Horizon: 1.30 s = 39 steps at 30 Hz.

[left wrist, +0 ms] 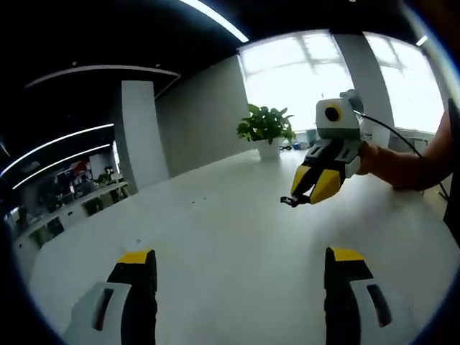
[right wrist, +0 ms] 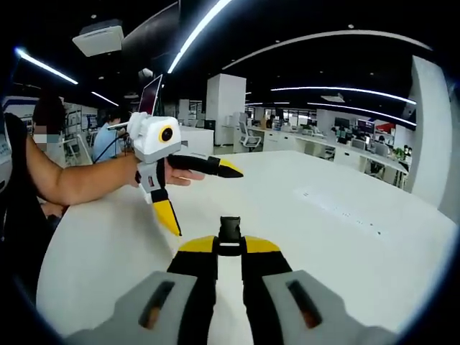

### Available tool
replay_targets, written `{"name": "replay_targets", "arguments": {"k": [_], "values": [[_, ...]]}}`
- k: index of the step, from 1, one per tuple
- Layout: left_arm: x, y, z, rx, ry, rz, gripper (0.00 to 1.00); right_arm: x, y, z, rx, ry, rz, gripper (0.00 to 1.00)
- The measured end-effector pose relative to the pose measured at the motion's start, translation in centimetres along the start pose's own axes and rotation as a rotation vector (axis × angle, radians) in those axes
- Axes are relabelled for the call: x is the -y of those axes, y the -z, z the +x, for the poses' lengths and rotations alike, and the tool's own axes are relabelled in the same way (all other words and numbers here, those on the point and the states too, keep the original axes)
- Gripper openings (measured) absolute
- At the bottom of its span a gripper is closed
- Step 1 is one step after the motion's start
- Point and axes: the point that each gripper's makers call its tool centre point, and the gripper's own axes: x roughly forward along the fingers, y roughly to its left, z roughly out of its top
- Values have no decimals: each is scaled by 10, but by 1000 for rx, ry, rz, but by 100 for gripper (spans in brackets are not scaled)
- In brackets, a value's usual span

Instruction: Snap the two parts of the plastic buckle together until the buckle closes and remains connected.

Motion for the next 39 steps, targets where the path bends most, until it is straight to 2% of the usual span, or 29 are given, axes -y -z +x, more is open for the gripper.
{"name": "replay_targets", "arguments": {"k": [11,19,21,23,26,30,39], "values": [[4,2,2,-6,15,-23,99,14,7,2,-14,31,18,9],[5,3,1,-41,0,-66,97,22,5,1,-6,82,34,9],[9,5,0,-71,-3,-70,93,25,5,2,-9,98,36,9],[2,12,0,-133,-78,-36,97,29,7,2,-13,116,42,9],[10,15,2,-166,-57,-76,99,32,9,5,-18,123,44,9],[15,13,-1,-165,-36,-101,99,35,11,6,-21,134,51,9],[16,7,-2,-137,-30,-125,99,39,12,9,-24,152,59,9]]}}
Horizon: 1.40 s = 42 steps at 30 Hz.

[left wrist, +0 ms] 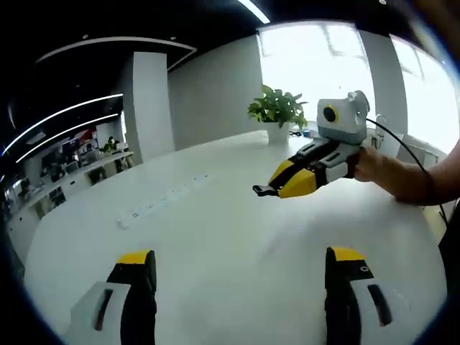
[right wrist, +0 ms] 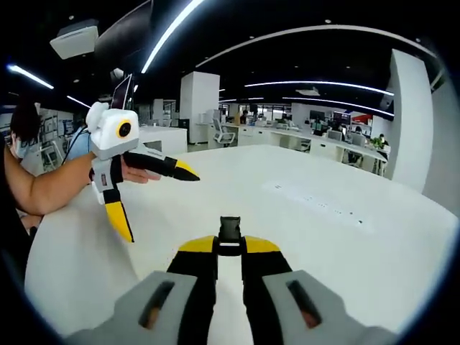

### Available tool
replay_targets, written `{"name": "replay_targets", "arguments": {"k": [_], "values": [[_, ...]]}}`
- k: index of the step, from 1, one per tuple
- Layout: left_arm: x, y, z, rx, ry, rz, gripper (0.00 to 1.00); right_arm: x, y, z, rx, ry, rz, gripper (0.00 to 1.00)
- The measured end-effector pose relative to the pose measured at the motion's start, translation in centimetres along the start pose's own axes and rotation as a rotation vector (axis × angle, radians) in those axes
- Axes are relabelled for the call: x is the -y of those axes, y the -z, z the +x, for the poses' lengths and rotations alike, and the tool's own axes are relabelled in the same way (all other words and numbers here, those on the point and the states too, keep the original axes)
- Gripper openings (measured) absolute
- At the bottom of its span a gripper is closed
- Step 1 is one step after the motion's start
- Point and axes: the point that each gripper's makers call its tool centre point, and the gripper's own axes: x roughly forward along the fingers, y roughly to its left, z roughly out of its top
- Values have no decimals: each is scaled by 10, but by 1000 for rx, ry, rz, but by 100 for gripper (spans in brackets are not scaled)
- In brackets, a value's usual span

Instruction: Snap the two parts of the plastic buckle together until the buckle closes and remains connected.

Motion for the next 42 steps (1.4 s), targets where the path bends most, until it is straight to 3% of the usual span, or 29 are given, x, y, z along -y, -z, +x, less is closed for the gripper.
{"name": "replay_targets", "arguments": {"k": [20,42], "values": [[-2,8,7,-19,16,-41,99,25,11,16,-39,71,-10,9],[-2,12,10,-23,17,-46,99,42,15,16,-51,100,2,9]]}}
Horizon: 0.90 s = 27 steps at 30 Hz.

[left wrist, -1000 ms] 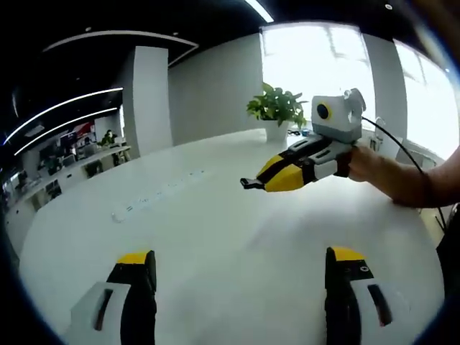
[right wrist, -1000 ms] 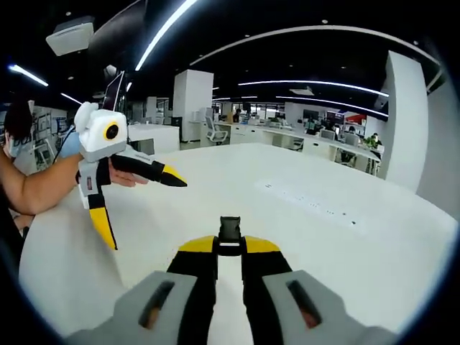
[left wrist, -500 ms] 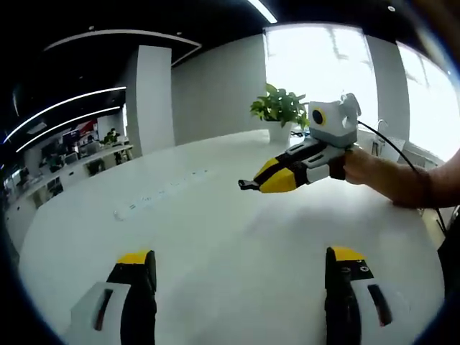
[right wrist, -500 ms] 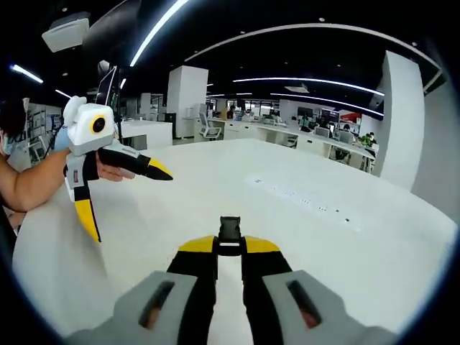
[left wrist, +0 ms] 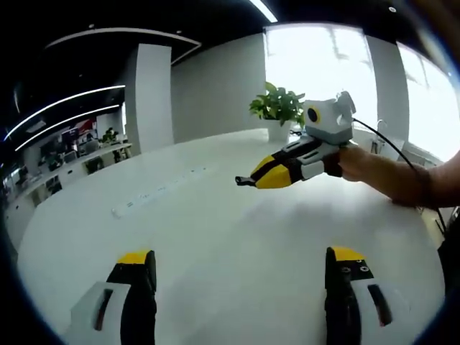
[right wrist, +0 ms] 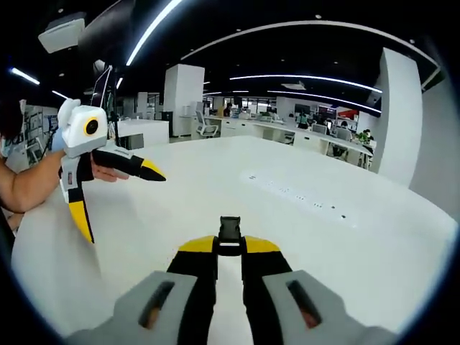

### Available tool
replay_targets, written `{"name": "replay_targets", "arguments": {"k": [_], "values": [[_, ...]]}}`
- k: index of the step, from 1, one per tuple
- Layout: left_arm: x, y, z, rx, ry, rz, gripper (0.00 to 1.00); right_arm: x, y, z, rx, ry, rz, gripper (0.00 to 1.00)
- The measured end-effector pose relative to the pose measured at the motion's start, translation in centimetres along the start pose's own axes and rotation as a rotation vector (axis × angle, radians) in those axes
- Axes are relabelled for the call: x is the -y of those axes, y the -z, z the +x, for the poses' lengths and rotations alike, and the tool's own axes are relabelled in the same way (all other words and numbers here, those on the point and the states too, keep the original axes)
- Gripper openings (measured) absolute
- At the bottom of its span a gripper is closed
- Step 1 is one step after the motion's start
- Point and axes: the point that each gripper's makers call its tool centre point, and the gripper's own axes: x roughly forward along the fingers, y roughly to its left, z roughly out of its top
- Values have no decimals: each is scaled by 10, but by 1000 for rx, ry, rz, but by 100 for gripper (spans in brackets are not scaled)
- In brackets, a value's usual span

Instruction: Snap the two parts of the plastic buckle together until the buckle closes and remains connected.

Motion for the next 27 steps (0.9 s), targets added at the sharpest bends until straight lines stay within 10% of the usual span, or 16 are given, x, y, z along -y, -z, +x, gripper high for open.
{"name": "replay_targets", "arguments": {"k": [27], "values": [[1,4,2,-10,3,2,99,4,3,14,-6,-5,11,9]]}}
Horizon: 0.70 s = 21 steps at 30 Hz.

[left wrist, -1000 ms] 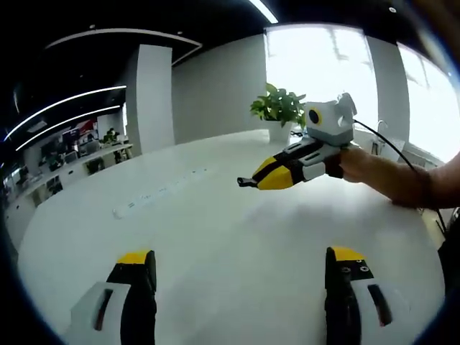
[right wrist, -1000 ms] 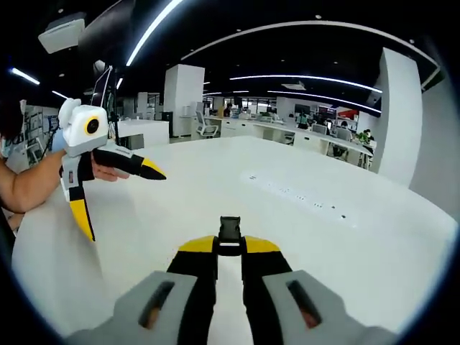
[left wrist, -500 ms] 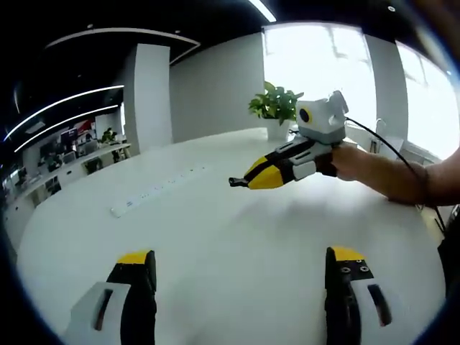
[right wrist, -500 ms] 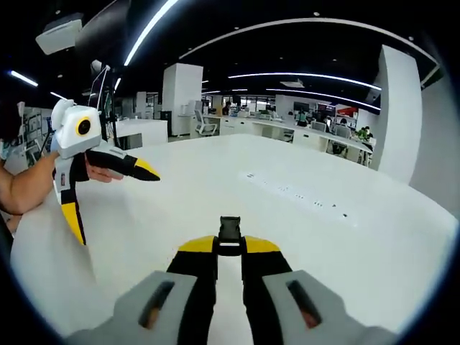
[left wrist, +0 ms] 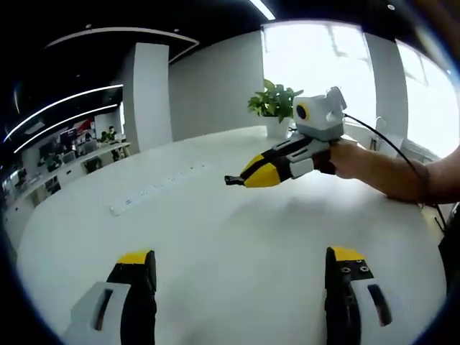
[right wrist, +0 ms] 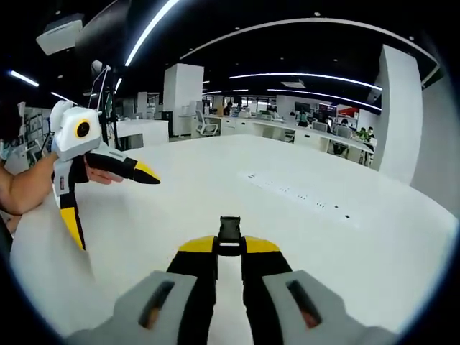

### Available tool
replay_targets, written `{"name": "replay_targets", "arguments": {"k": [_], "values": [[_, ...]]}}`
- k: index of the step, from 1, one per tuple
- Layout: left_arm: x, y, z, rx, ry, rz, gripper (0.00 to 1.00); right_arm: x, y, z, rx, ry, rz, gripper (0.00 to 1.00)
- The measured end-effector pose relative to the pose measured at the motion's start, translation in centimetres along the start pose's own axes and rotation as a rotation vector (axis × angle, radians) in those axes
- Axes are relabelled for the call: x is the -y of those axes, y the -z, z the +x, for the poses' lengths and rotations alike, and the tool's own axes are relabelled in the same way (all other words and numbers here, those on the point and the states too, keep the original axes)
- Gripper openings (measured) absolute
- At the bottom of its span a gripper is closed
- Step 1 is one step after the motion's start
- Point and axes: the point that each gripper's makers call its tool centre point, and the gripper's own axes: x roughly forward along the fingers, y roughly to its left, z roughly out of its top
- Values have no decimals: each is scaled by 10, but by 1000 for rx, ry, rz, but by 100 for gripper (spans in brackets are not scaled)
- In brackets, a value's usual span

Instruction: Snap the two parts of the plastic buckle together until the buckle closes and remains connected.

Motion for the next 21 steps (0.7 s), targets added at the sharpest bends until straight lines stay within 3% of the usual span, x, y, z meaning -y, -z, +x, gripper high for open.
{"name": "replay_targets", "arguments": {"k": [21], "values": [[-1,2,-2,-5,-5,9,99,-4,-5,0,10,-13,2,9]]}}
